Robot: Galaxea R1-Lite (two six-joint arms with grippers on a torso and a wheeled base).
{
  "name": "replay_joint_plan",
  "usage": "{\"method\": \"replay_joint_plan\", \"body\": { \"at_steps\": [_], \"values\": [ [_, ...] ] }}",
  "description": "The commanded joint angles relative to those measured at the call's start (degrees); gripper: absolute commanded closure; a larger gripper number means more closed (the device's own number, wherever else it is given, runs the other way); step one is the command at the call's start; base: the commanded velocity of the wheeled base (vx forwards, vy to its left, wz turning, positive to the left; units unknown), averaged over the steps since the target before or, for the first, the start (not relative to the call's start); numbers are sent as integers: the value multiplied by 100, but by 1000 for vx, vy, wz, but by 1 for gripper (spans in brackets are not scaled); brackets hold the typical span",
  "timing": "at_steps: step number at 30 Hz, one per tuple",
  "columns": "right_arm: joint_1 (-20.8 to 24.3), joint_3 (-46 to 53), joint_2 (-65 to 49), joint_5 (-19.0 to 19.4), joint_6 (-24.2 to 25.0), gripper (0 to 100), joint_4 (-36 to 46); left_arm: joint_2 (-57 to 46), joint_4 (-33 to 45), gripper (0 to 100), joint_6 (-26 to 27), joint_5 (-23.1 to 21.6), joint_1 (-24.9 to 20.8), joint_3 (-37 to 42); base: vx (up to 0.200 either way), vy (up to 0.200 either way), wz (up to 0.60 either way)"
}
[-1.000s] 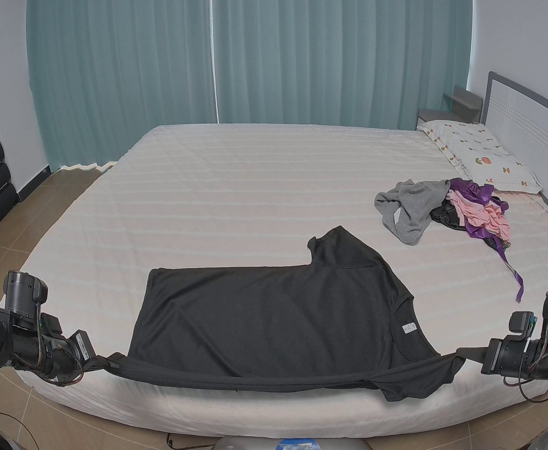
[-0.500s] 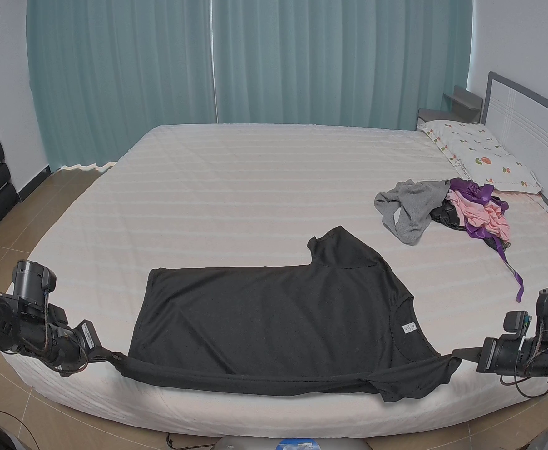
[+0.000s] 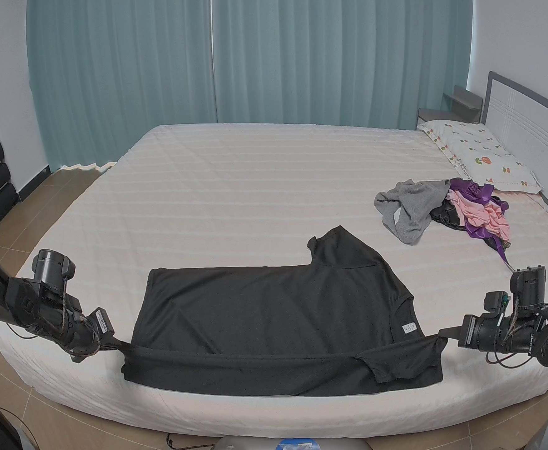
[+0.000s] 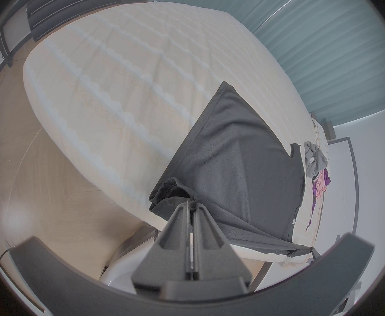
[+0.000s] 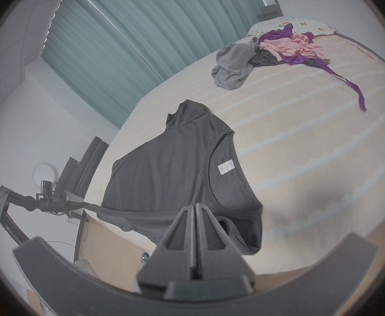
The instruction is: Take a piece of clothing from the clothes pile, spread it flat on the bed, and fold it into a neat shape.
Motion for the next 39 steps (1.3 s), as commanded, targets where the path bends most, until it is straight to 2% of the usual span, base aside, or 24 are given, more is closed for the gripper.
{"method": "replay_joint_plan", "body": {
  "at_steps": [1,9,13,24,33,34,39],
  "values": [
    [93,-339,351,-19,9,100,172,332,-6,100,-1,5,-1,-181,0,0,0],
    [225,-989,614,-63,53,100,725,684,-14,100,-1,49,-9,-506,0,0,0],
    [251,-1227,966,-256,53,100,725,851,-14,100,-1,67,-62,-673,0,0,0],
    [260,-1596,1511,-283,80,100,725,1343,-14,100,-18,111,-159,-1034,0,0,0],
    [269,-1745,1757,-274,80,100,717,1606,-32,100,-238,111,-168,-1262,0,0,0],
    [269,-1754,1775,-274,80,0,717,1615,-32,0,-273,111,-168,-1280,0,0,0],
    [269,-1763,1810,-256,115,0,664,1598,-50,0,-344,111,-159,-1306,0,0,0]
  ]
}}
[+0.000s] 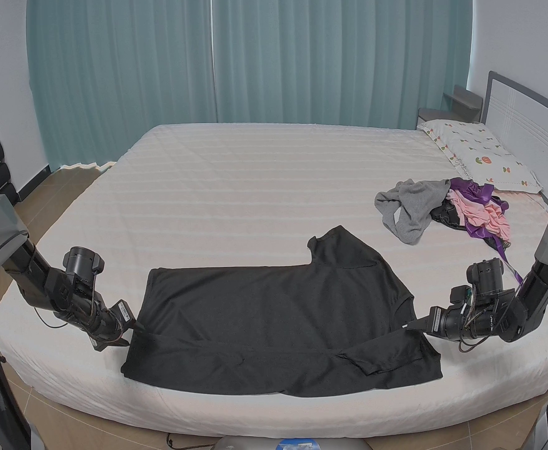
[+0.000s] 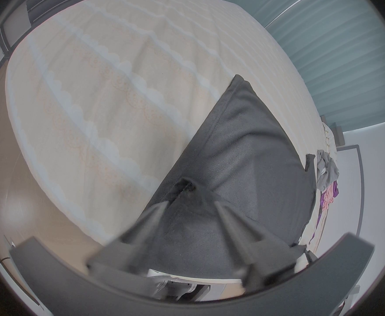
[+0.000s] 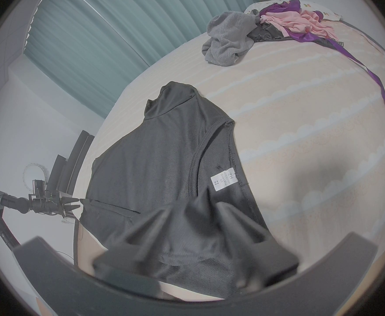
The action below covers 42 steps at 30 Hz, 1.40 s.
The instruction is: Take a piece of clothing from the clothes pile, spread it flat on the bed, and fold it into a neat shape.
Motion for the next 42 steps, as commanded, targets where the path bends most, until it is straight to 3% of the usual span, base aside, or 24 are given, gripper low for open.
{"method": "replay_joint_plan", "body": {
  "at_steps": [1,7,13,18,21,24,25,28,42],
  "values": [
    [0,-7,38,12,65,0,-14,22,-3,0,-16,-1,9,-22,0,0,0],
    [53,318,-516,73,689,0,-32,-83,-3,0,-60,-89,159,74,0,0,0],
    [457,1135,-771,170,970,0,-286,-285,-12,0,-121,-476,335,206,0,0,0],
    [994,1952,-560,108,2130,0,-1781,-531,-38,0,-121,-599,370,523,0,0,0],
    [1178,2269,-358,3,2341,0,-2466,-628,-38,0,-130,-625,379,637,0,0,0],
    [1354,2717,249,-287,2526,0,-3679,-707,-74,0,-156,-775,370,813,-200,0,0],
    [1354,2717,249,-287,2526,0,-3679,-707,-74,0,-156,-775,370,813,-200,0,0],
    [1477,3113,741,-375,2930,0,-4795,-646,-205,0,-156,-898,370,848,-200,0,0],
    [1345,2533,890,-375,3150,0,-4786,-602,-346,0,-174,-898,370,874,-29,0,0]
  ]
}}
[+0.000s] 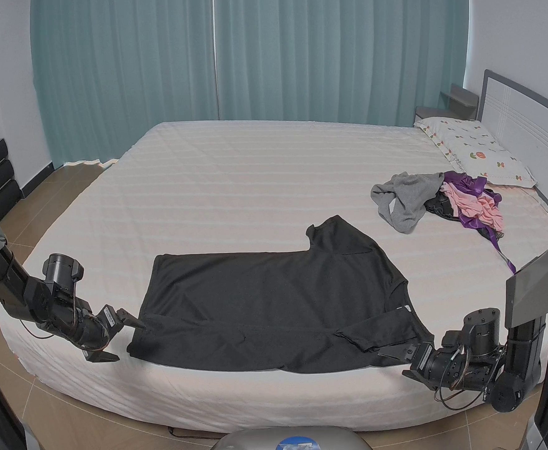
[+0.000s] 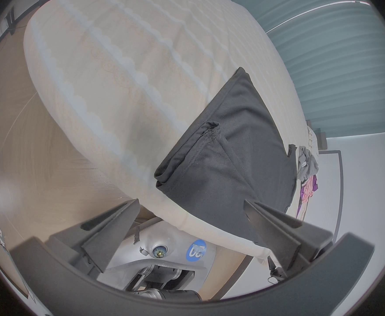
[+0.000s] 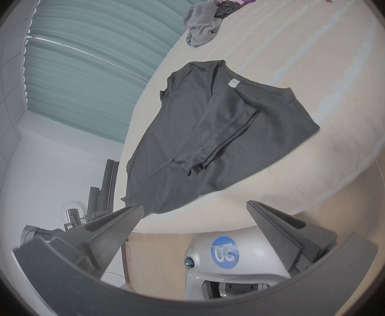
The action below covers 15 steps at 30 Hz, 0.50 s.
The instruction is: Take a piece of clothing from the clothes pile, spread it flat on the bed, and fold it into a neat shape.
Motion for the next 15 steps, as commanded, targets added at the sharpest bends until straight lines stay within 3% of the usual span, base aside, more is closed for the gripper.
{"method": "replay_joint_plan", "body": {
  "at_steps": [1,7,15],
  "values": [
    [-63,-306,171,3,8,0,-85,1,-3,0,-3,2,3,6,0,0,0],
    [-63,-720,197,-120,316,0,-85,1,-12,0,-3,2,-6,6,0,0,0],
    [-10,-1133,637,-366,325,0,-85,1,-3,0,6,2,-6,6,0,0,0]
  ]
}}
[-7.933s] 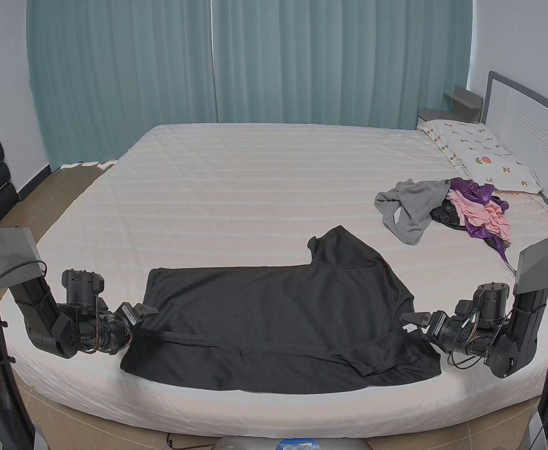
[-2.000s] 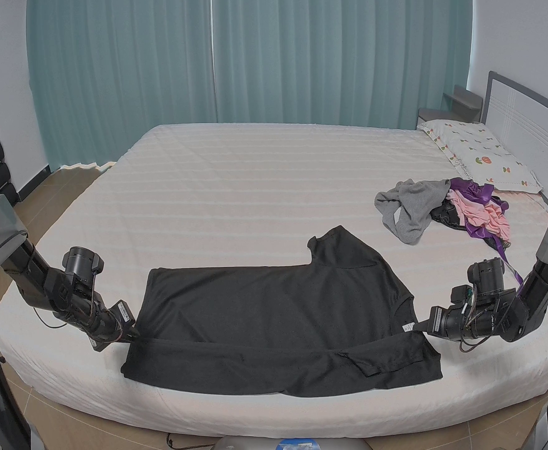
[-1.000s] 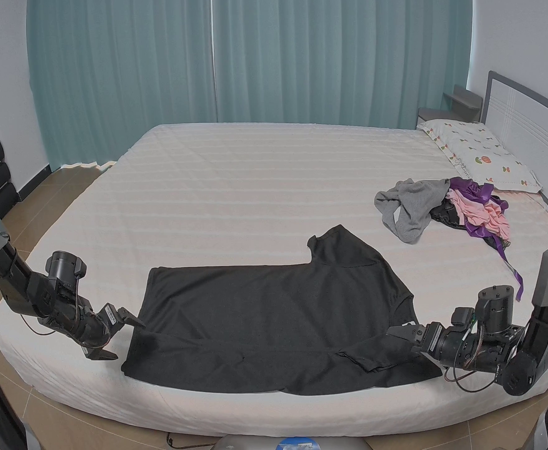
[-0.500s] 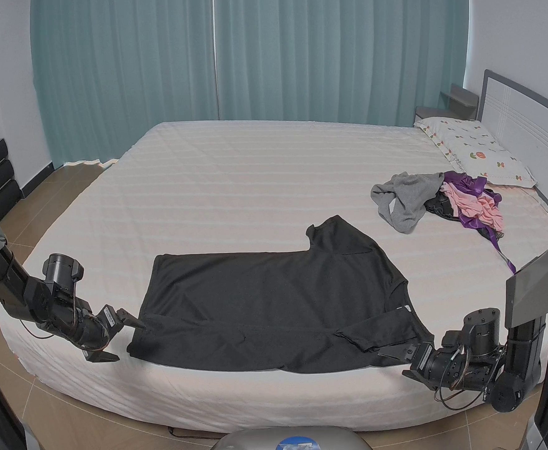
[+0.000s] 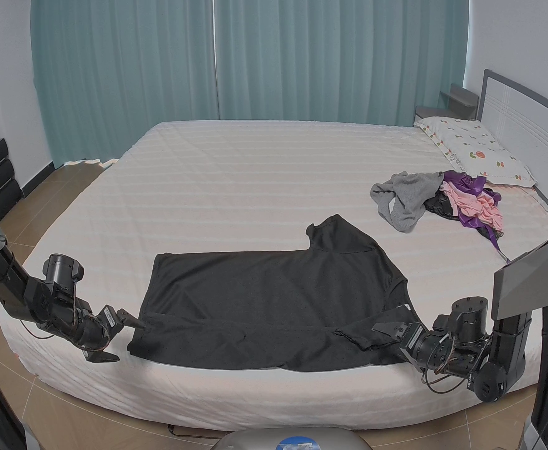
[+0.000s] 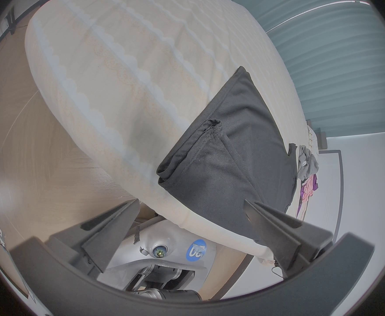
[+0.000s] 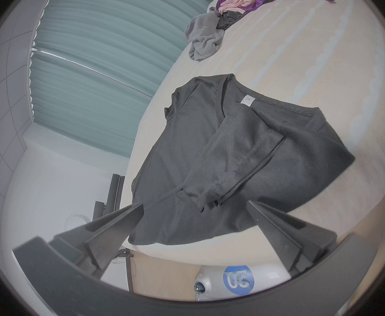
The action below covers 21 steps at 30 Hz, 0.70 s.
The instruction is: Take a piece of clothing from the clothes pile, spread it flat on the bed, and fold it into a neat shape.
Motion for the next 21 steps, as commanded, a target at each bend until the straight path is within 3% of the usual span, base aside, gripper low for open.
{"method": "replay_joint_plan", "body": {
  "at_steps": [1,17,21],
  "values": [
    [9,-209,284,-32,1,0,-85,-1,-1,0,-5,-1,-1,-1,0,0,0],
    [-166,-639,504,-173,1,0,-85,-1,-1,0,4,-1,-1,-1,0,0,0],
    [-166,-710,522,-428,53,0,-85,-1,-10,0,4,-1,-1,-1,0,0,0]
  ]
}}
